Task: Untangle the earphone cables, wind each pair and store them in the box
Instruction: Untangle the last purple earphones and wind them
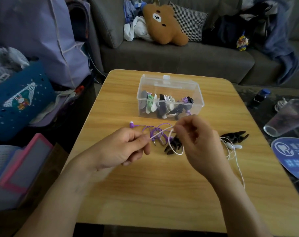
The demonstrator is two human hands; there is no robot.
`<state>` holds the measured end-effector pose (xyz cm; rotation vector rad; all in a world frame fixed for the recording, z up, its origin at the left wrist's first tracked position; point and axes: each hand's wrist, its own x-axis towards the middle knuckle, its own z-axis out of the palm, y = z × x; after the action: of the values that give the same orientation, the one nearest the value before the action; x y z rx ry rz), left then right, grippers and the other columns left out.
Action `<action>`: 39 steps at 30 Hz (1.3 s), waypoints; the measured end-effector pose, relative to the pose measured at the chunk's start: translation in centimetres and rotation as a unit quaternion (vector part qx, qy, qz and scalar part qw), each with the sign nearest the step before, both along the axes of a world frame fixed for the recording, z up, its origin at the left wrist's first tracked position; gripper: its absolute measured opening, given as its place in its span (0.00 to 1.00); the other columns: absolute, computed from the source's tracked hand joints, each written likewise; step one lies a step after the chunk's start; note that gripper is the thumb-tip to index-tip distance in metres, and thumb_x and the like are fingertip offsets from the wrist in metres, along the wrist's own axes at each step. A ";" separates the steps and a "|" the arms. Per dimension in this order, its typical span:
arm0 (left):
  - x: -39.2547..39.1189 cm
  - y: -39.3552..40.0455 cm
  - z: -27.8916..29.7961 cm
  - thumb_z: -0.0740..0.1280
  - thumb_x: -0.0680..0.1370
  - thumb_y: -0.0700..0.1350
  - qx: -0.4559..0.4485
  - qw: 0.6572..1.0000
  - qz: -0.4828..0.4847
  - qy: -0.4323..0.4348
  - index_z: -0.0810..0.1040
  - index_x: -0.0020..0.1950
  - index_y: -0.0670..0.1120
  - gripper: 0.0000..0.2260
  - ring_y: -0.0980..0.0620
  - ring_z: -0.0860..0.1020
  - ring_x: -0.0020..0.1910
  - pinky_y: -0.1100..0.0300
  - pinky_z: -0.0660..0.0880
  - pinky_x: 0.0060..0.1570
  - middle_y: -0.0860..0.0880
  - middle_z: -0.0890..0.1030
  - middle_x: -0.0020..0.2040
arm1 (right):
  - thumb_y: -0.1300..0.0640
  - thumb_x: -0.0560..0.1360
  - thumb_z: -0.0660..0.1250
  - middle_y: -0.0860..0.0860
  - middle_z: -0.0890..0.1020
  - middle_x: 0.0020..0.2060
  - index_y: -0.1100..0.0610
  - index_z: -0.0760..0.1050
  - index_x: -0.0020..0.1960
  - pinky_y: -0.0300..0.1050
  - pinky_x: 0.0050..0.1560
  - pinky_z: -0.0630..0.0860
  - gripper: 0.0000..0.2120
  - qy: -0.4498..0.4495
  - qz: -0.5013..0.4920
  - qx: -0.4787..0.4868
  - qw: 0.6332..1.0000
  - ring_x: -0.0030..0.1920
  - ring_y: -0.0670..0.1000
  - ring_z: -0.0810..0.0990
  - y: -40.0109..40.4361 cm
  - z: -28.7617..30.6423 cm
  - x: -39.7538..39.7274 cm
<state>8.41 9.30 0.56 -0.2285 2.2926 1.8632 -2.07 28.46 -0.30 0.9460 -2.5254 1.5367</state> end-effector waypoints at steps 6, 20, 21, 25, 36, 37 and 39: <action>0.3 -0.4 0.1 0.65 0.78 0.46 0.170 0.982 -0.016 0.086 0.82 0.52 0.43 0.09 0.44 0.81 0.35 0.59 0.75 0.32 0.43 0.81 0.39 | 0.59 0.77 0.71 0.53 0.72 0.58 0.55 0.80 0.50 0.42 0.59 0.64 0.02 0.161 -0.131 0.059 0.976 0.61 0.54 0.68 1.3 -0.6 -1.2; -0.8 1.4 0.1 0.71 0.72 0.37 0.224 0.933 0.172 0.221 0.83 0.49 0.37 0.07 0.40 0.84 0.52 0.68 0.65 0.21 0.38 0.85 0.50 | 0.57 0.75 0.69 0.43 0.83 0.40 0.51 0.82 0.50 0.49 0.43 0.78 0.05 0.143 0.127 0.096 0.977 0.39 0.44 0.77 -2.1 -2.5 2.2; -0.9 1.4 0.0 0.70 0.73 0.37 0.171 0.940 0.187 0.228 0.82 0.50 0.37 0.07 0.41 0.85 0.48 0.67 0.65 0.21 0.39 0.85 0.49 | 0.56 0.76 0.69 0.43 0.83 0.41 0.51 0.82 0.52 0.46 0.42 0.78 0.06 0.126 0.139 0.105 0.977 0.40 0.43 0.77 -2.1 -2.5 2.4; -0.9 1.4 -0.8 0.69 0.76 0.33 0.035 0.958 0.203 0.201 0.83 0.52 0.41 0.07 0.53 0.81 0.31 0.65 0.65 0.20 0.49 0.87 0.47 | 0.56 0.75 0.72 0.41 0.79 0.38 0.52 0.83 0.49 0.29 0.41 0.68 0.03 0.135 0.135 0.091 0.977 0.36 0.35 0.73 -1.8 -1.9 2.4; -0.7 1.3 -1.3 0.58 0.78 0.40 0.041 0.996 -0.081 0.005 0.81 0.52 0.43 0.13 0.53 0.76 0.33 0.67 0.65 0.31 0.49 0.80 0.38 | 0.57 0.69 0.79 0.48 0.81 0.38 0.58 0.84 0.42 0.29 0.41 0.69 0.06 0.146 0.095 -0.030 0.984 0.37 0.39 0.77 -0.1 -0.9 0.3; -0.7 1.2 -1.1 0.58 0.78 0.41 0.067 0.993 -0.095 -0.009 0.82 0.52 0.44 0.12 0.54 0.75 0.32 0.66 0.65 0.31 0.49 0.79 0.38 | 0.57 0.69 0.79 0.48 0.81 0.38 0.58 0.84 0.42 0.27 0.41 0.68 0.06 0.137 0.098 -0.032 0.985 0.37 0.39 0.77 -0.1 -0.8 0.3; -0.6 1.0 -0.8 0.60 0.77 0.42 0.114 0.989 -0.094 -0.024 0.83 0.48 0.43 0.12 0.53 0.71 0.31 0.64 0.62 0.30 0.48 0.77 0.36 | 0.57 0.71 0.76 0.47 0.81 0.37 0.58 0.85 0.42 0.27 0.39 0.67 0.04 0.093 0.108 -0.032 0.989 0.36 0.40 0.78 -0.1 -0.8 0.2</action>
<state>7.80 10.26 -0.22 -0.0226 1.9710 1.9758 -1.86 28.35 -1.05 1.3251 -2.2963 1.4887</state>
